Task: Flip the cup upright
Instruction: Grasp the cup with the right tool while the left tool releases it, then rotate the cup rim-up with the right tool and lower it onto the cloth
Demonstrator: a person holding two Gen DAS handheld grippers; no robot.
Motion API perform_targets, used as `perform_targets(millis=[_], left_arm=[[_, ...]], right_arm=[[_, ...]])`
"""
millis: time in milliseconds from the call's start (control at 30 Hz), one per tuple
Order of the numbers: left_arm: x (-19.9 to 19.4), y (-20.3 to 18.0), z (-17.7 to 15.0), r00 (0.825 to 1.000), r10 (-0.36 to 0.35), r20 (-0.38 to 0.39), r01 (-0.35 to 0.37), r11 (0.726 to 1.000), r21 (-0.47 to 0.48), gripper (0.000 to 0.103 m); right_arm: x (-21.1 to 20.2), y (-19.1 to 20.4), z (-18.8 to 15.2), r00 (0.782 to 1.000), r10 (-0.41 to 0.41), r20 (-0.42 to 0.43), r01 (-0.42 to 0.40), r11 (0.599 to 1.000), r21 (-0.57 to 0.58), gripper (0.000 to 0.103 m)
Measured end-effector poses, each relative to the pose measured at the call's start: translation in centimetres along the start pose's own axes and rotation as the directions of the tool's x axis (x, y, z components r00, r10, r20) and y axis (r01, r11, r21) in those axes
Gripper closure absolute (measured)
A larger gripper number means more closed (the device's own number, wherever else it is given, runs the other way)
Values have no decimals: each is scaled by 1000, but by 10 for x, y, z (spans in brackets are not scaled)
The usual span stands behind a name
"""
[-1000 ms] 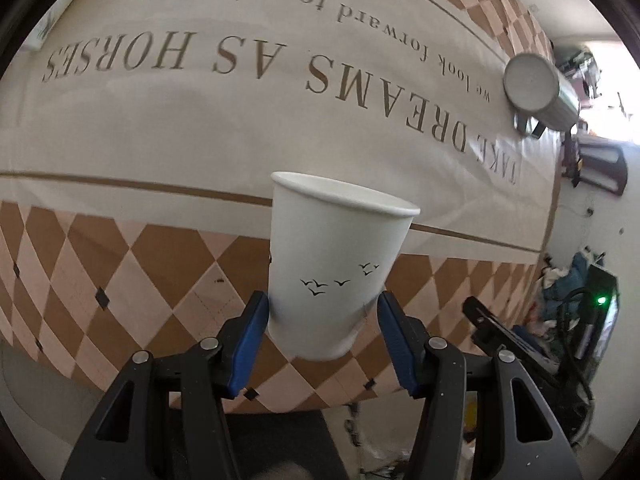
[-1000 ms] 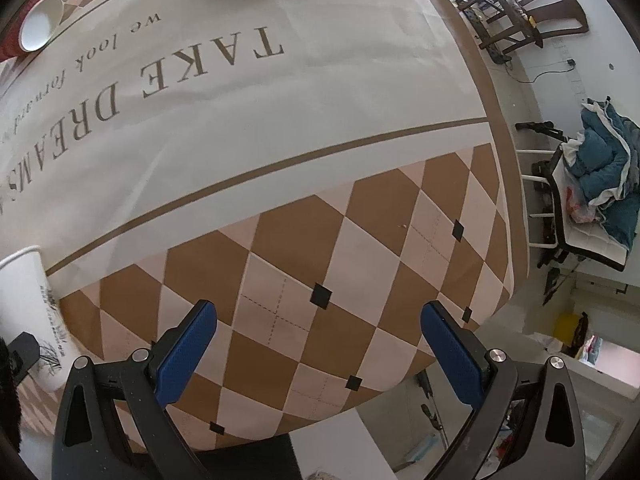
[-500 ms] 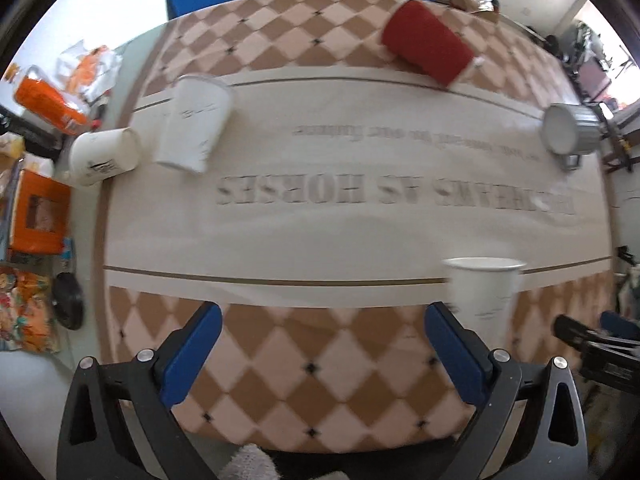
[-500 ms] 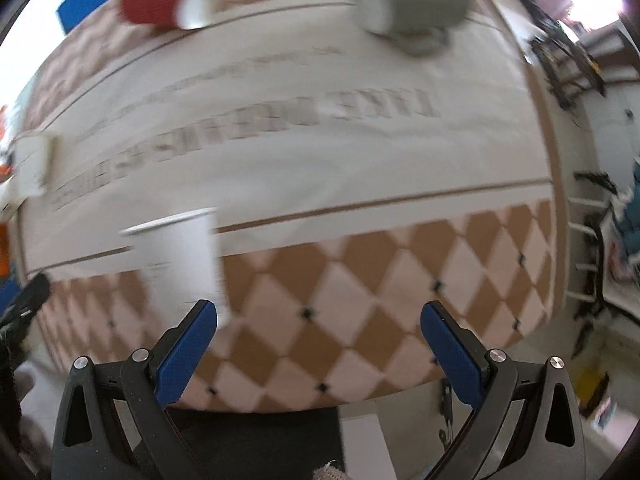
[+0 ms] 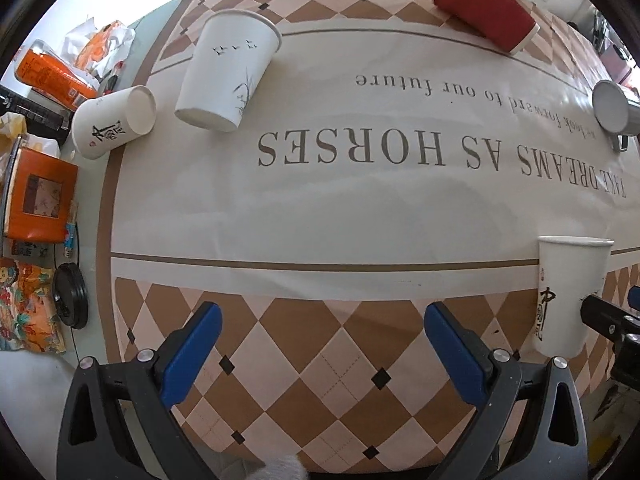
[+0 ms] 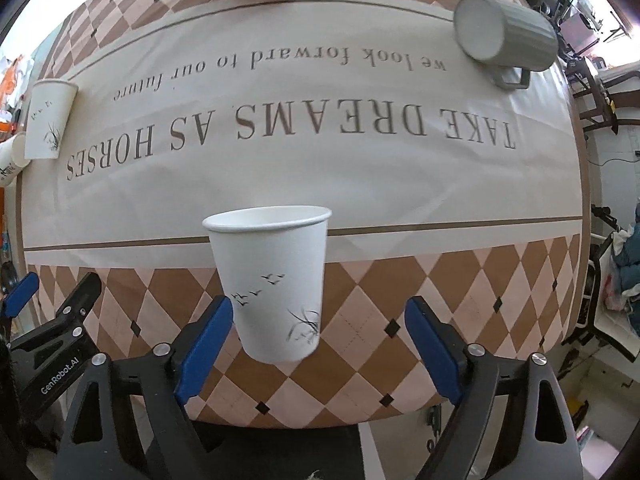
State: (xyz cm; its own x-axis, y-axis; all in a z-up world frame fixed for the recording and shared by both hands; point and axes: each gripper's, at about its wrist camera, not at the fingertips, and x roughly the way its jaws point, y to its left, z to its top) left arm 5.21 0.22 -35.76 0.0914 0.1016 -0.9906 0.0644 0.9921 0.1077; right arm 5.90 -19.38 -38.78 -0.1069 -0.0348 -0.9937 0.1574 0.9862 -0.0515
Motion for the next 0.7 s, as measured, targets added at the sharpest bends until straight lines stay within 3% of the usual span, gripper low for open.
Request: perform_targets(millis=[167, 267, 433, 567, 700], left_arm=[[5, 1, 3, 1000, 14, -2, -14, 1000, 21, 0], [8, 1, 5, 1000, 4, -12, -3, 1000, 22, 0], [11, 4, 6, 1000, 3, -21, -3, 1000, 14, 0], [14, 11, 11, 1000, -9, -22, 8, 1000, -5, 0], [18, 19, 28, 1000, -11, -24, 10, 999, -40, 0]], right_arm=[[10, 9, 5, 1000, -1, 4, 1, 1000, 4, 27], [20, 15, 7, 1000, 18, -12, -18, 1000, 15, 40], [15, 16, 4, 997, 71, 29, -72, 997, 38, 42], [-5, 12, 14, 980, 134, 146, -146, 987, 70, 42], [-17, 10, 31, 939, 164, 303, -197, 977, 83, 42]])
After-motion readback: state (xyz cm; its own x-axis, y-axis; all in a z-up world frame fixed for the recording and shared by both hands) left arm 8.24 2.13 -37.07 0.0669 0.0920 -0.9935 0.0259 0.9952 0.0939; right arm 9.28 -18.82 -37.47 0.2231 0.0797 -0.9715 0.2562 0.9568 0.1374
